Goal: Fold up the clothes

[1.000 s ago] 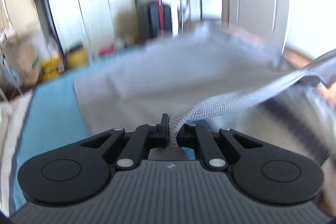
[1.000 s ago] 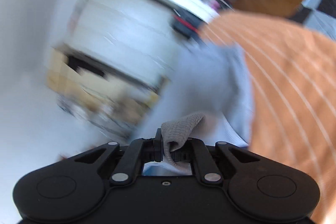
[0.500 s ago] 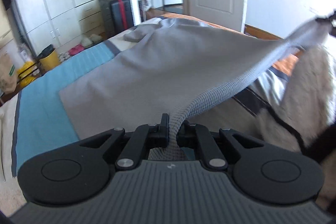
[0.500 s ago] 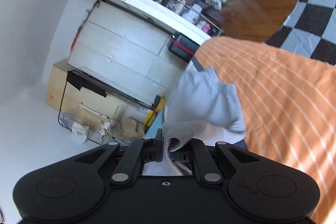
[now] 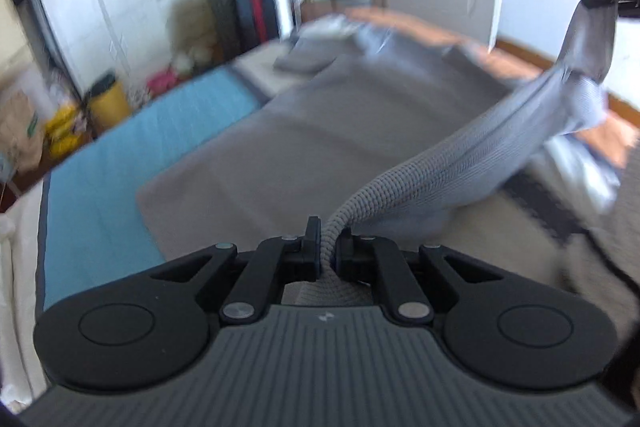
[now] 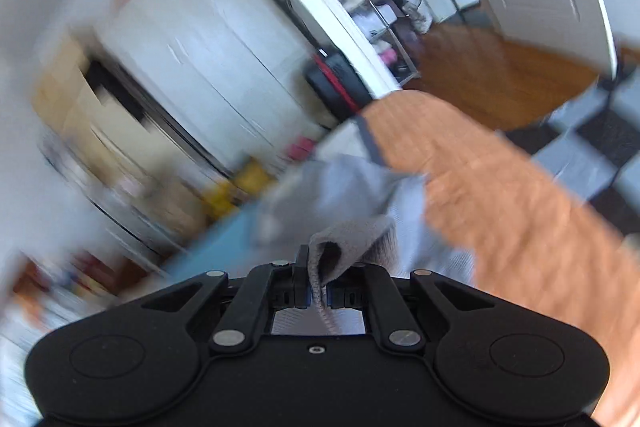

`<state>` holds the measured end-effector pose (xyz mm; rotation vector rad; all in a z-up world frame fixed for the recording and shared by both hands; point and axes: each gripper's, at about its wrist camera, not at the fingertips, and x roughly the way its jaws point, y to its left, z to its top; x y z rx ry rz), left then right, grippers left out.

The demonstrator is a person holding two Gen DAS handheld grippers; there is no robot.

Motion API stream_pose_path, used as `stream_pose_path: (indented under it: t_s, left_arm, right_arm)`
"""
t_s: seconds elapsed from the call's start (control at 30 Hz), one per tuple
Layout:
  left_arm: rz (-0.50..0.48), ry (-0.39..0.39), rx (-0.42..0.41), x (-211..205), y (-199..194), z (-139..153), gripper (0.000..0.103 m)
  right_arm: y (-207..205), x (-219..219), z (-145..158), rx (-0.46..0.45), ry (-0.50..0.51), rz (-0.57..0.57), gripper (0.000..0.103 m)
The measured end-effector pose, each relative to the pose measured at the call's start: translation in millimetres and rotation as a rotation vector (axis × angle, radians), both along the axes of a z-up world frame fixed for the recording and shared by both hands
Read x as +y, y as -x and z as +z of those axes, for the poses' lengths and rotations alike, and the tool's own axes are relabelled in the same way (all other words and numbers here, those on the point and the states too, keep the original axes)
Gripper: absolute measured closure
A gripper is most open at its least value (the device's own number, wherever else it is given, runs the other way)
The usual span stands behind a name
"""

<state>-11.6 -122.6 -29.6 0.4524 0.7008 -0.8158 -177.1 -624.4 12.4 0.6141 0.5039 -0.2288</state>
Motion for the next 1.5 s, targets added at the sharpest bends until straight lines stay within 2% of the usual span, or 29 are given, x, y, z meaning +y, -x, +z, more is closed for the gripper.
stream_pose_path:
  t_s: [0.07,0.17,0.27,0.33,0.37,0.47,0.57,0.7,0.87,0.93,0.97,1.0,1.03,1.07,1.1,1.2,1.23,1.27,1.3,1.33,1.4,1.43,1.5]
  left_arm:
    - [-0.011,-0.033,-0.05,-7,-24,5,0.097]
    - [-0.033,-0.09,-0.145,-18,-58,15,0.096]
    - [-0.005,-0.091,-0.125,-27,-111,6,0.091]
    - [0.05,-0.061,-0.041,-32,-155,-13,0.089]
    - [0.086,-0.051,0.008,-34,-173,-25,0.089]
    - [0.153,-0.089,0.03,-39,-216,-64,0.089]
    - [0.162,-0.145,-0.036,-39,-233,-97,0.093]
    - [0.132,-0.018,0.099,-25,-246,-114,0.093]
    - [0.165,0.046,0.144,-13,-246,-116,0.091]
    - [0.184,0.082,0.168,-10,-250,-116,0.088]
    - [0.199,0.096,0.185,-9,-252,-116,0.083]
    - [0.221,0.11,0.207,-6,-253,-116,0.077]
    - [0.241,0.129,0.233,-1,-254,-116,0.065]
    - [0.251,0.143,0.256,4,-254,-116,0.063]
    - [0.252,0.145,0.261,6,-254,-115,0.063]
    - [0.262,0.144,0.277,12,-253,-113,0.062]
    - [0.279,0.144,0.292,14,-254,-113,0.061]
    - [0.303,0.147,0.321,17,-257,-115,0.053]
    - [0.333,0.152,0.362,22,-262,-118,0.05]
    - [0.364,0.168,0.402,28,-265,-122,0.05]
    - [0.381,0.209,0.417,37,-265,-122,0.05]
    - [0.377,0.209,0.415,39,-263,-119,0.05]
    - [0.351,0.213,0.4,40,-258,-113,0.058]
  right_arm:
    - [-51,12,14,0.042,0.191,0.061,0.094]
    - [-120,8,39,0.013,0.213,0.123,0.094]
    - [-189,-10,50,0.021,0.219,0.107,0.094]
    - [-231,-17,48,0.073,0.319,0.055,0.094]
    - [-248,-22,40,0.083,0.316,0.042,0.094]
    - [-297,-35,17,0.113,0.305,0.007,0.094]
    - [-335,-42,-14,0.141,0.265,0.033,0.094]
    - [-372,-39,-43,0.159,0.268,0.067,0.094]
    - [-418,-36,-53,0.141,0.252,0.114,0.093]
    - [-439,-38,-62,0.173,0.2,0.133,0.089]
    - [-446,-36,-67,0.215,0.205,0.097,0.088]
    - [-452,-34,-72,0.255,0.208,0.058,0.088]
    - [-452,-31,-75,0.287,0.201,0.01,0.081]
    - [-451,-29,-78,0.317,0.187,-0.038,0.07]
    - [-442,-28,-81,0.326,0.134,-0.086,0.067]
    - [-393,-21,-90,0.281,-0.062,-0.182,0.066]
    - [-374,-13,-94,0.237,-0.102,-0.152,0.066]
    - [-358,-3,-98,0.201,-0.117,-0.091,0.066]
    - [-343,11,-101,0.178,-0.113,-0.021,0.065]
    - [-329,25,-105,0.155,-0.109,0.046,0.065]
    - [-306,48,-116,0.132,-0.105,0.114,0.061]
    - [-298,59,-122,0.134,-0.107,0.133,0.061]
    - [-296,73,-132,0.185,-0.122,0.179,0.061]
